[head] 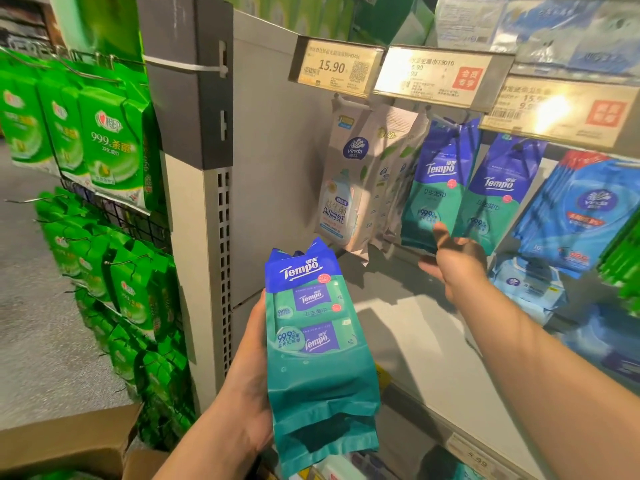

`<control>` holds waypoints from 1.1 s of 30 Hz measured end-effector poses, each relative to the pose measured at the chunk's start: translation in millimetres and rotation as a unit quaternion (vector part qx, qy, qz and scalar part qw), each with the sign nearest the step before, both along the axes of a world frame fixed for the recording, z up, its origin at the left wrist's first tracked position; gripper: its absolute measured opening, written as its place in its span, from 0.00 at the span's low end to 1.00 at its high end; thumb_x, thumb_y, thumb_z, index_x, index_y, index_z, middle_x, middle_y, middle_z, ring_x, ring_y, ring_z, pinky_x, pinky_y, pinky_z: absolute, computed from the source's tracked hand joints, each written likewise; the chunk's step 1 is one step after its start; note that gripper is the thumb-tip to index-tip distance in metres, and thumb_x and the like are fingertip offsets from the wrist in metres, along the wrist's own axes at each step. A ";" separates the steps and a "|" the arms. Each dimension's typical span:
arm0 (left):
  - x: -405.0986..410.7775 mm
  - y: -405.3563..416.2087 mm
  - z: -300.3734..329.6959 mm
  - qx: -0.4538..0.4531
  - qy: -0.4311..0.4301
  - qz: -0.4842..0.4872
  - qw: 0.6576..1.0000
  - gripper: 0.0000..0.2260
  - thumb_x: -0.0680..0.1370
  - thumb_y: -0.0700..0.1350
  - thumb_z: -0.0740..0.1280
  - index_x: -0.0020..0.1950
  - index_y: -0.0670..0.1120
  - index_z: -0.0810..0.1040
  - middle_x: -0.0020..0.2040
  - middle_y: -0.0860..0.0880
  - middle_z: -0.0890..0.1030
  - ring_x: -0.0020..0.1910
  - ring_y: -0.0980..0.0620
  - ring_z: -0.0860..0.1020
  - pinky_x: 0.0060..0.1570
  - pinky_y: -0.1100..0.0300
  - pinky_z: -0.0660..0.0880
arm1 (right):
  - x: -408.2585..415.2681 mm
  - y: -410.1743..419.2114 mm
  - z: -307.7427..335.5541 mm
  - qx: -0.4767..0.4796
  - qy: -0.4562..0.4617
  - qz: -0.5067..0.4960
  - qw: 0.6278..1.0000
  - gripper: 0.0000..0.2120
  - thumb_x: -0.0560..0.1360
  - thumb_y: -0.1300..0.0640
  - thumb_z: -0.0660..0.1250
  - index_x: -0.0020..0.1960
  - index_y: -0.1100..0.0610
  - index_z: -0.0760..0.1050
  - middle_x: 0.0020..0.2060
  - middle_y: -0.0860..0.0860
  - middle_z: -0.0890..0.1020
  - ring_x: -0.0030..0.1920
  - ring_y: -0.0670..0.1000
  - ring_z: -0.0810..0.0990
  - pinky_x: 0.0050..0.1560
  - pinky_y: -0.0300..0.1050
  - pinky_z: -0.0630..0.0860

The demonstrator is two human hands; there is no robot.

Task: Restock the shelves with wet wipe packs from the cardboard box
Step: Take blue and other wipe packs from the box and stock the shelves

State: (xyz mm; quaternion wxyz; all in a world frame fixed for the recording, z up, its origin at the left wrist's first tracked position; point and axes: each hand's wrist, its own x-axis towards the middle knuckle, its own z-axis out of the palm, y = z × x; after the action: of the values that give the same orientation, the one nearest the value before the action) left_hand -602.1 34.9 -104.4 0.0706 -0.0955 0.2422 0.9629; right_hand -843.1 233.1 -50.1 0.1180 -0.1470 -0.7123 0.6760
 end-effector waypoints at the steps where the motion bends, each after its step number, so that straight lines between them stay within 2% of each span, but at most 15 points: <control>1: 3.9 4.2 10.6 0.002 -0.005 -0.002 1.000 0.23 0.64 0.63 0.70 0.35 0.42 0.86 0.36 0.43 0.85 0.29 0.45 0.84 0.28 0.53 0.82 | 1.9 2.5 -3.4 -0.004 -0.009 0.018 1.000 0.29 0.80 0.44 0.68 0.73 0.60 0.68 0.64 0.52 0.77 0.48 0.60 0.87 0.28 0.39 0.80; 3: 5.4 7.1 12.7 -0.019 0.017 -0.005 1.000 0.21 0.64 0.61 0.69 0.33 0.43 0.86 0.36 0.43 0.84 0.29 0.46 0.83 0.29 0.54 0.82 | 8.8 6.8 -10.0 -0.011 -0.016 0.034 0.999 0.23 0.82 0.49 0.66 0.70 0.62 0.69 0.51 0.55 0.79 0.42 0.57 0.86 0.33 0.44 0.83; 5: 5.2 8.3 9.9 -0.005 0.019 0.015 1.000 0.19 0.65 0.59 0.68 0.30 0.44 0.85 0.34 0.43 0.84 0.28 0.46 0.83 0.29 0.55 0.81 | 18.9 9.1 -15.3 -0.009 -0.014 0.046 0.999 0.19 0.82 0.53 0.65 0.68 0.63 0.70 0.44 0.54 0.78 0.39 0.55 0.84 0.39 0.52 0.84; 9: 9.9 13.1 13.1 -0.003 0.006 0.029 1.000 0.19 0.66 0.58 0.66 0.27 0.44 0.82 0.32 0.45 0.82 0.26 0.48 0.81 0.28 0.58 0.80 | 60.0 5.5 -16.1 0.071 -0.012 0.094 0.993 0.10 0.81 0.55 0.65 0.58 0.59 0.76 0.45 0.53 0.80 0.39 0.53 0.80 0.45 0.56 0.83; 11: 10.2 14.4 13.8 -0.003 0.006 0.032 0.999 0.19 0.67 0.58 0.67 0.28 0.44 0.83 0.32 0.45 0.82 0.26 0.47 0.81 0.29 0.58 0.80 | 87.2 0.6 -10.6 0.120 -0.001 0.143 0.982 0.04 0.82 0.55 0.65 0.52 0.56 0.76 0.46 0.54 0.81 0.38 0.52 0.78 0.41 0.51 0.80; 14: 8.2 16.2 9.3 0.001 0.005 0.024 1.000 0.20 0.68 0.58 0.67 0.29 0.43 0.83 0.33 0.44 0.83 0.27 0.46 0.81 0.29 0.57 0.80 | 124.6 -6.5 -0.6 0.162 0.012 0.228 0.960 0.04 0.82 0.54 0.65 0.52 0.54 0.78 0.41 0.54 0.82 0.33 0.49 0.76 0.34 0.45 0.74; 16: 6.8 19.3 7.5 -0.007 0.003 0.026 1.000 0.21 0.69 0.60 0.66 0.30 0.44 0.84 0.35 0.43 0.83 0.28 0.45 0.82 0.33 0.55 0.80 | 148.9 -10.9 8.4 0.181 0.030 0.278 0.943 0.04 0.81 0.52 0.67 0.52 0.51 0.79 0.38 0.53 0.82 0.30 0.48 0.75 0.31 0.45 0.74; 19: 2.5 23.5 5.7 -0.024 -0.013 0.019 0.999 0.25 0.74 0.64 0.64 0.35 0.44 0.87 0.41 0.41 0.86 0.33 0.42 0.83 0.43 0.51 0.76 | 179.1 -16.6 26.2 0.183 0.052 0.311 0.931 0.07 0.78 0.46 0.69 0.53 0.47 0.79 0.37 0.56 0.80 0.31 0.48 0.77 0.30 0.47 0.77; 21: -3.0 26.9 4.9 -0.036 -0.027 0.016 0.999 0.25 0.76 0.65 0.64 0.45 0.45 0.89 0.50 0.39 0.87 0.40 0.40 0.85 0.50 0.48 0.77 | 191.8 -19.9 36.8 0.210 0.040 0.333 0.919 0.16 0.73 0.37 0.71 0.56 0.43 0.77 0.35 0.50 0.80 0.32 0.47 0.80 0.30 0.46 0.77; 23: -6.2 32.8 6.4 -0.061 -0.041 0.015 0.997 0.26 0.77 0.65 0.65 0.57 0.46 0.87 0.58 0.38 0.85 0.51 0.38 0.85 0.61 0.43 0.77 | 199.0 -23.1 42.4 0.285 0.026 0.346 0.894 0.24 0.68 0.29 0.70 0.58 0.40 0.74 0.37 0.43 0.81 0.36 0.43 0.82 0.36 0.43 0.76; 25: -8.3 39.3 5.9 -0.073 -0.053 0.013 0.996 0.26 0.77 0.65 0.65 0.62 0.48 0.85 0.61 0.38 0.84 0.59 0.36 0.83 0.66 0.39 0.74 | 202.7 -25.4 42.5 0.342 0.032 0.360 0.868 0.22 0.67 0.27 0.70 0.54 0.37 0.72 0.40 0.38 0.83 0.40 0.36 0.81 0.42 0.38 0.76; 27: -7.7 45.2 9.7 -0.083 -0.061 0.016 0.995 0.24 0.77 0.66 0.66 0.60 0.50 0.87 0.59 0.39 0.85 0.57 0.37 0.84 0.61 0.40 0.77 | 206.4 -26.1 41.3 0.362 0.033 0.380 0.851 0.20 0.67 0.31 0.74 0.52 0.35 0.70 0.40 0.29 0.79 0.40 0.26 0.77 0.41 0.26 0.73; 29: -6.4 48.1 9.7 -0.092 -0.058 0.003 0.994 0.23 0.75 0.66 0.67 0.57 0.50 0.88 0.58 0.39 0.85 0.54 0.37 0.85 0.57 0.41 0.78 | 207.3 -22.7 37.1 0.377 0.019 0.391 0.839 0.27 0.69 0.38 0.77 0.54 0.35 0.60 0.39 0.24 0.72 0.38 0.20 0.72 0.38 0.21 0.70; 31: -5.0 50.9 10.2 -0.099 -0.057 -0.001 0.993 0.25 0.74 0.65 0.67 0.58 0.49 0.87 0.58 0.39 0.85 0.55 0.36 0.85 0.57 0.41 0.78 | 204.0 -17.3 31.4 0.313 0.001 0.401 0.861 0.31 0.71 0.48 0.78 0.56 0.35 0.57 0.41 0.28 0.76 0.38 0.26 0.78 0.39 0.24 0.74; 33: -7.2 51.3 7.5 -0.104 -0.071 0.018 0.992 0.26 0.75 0.65 0.66 0.60 0.47 0.87 0.59 0.39 0.85 0.56 0.35 0.84 0.58 0.41 0.77 | 198.0 -11.7 26.7 0.190 -0.048 0.398 0.896 0.33 0.71 0.57 0.78 0.64 0.38 0.62 0.42 0.43 0.84 0.39 0.43 0.85 0.44 0.41 0.81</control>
State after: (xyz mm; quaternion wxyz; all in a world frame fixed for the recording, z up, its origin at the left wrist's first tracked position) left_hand -609.3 86.2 -96.9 0.0595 -0.1744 0.3339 0.9244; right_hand -645.1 221.4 -23.4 -0.1691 0.1418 -0.8309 0.5108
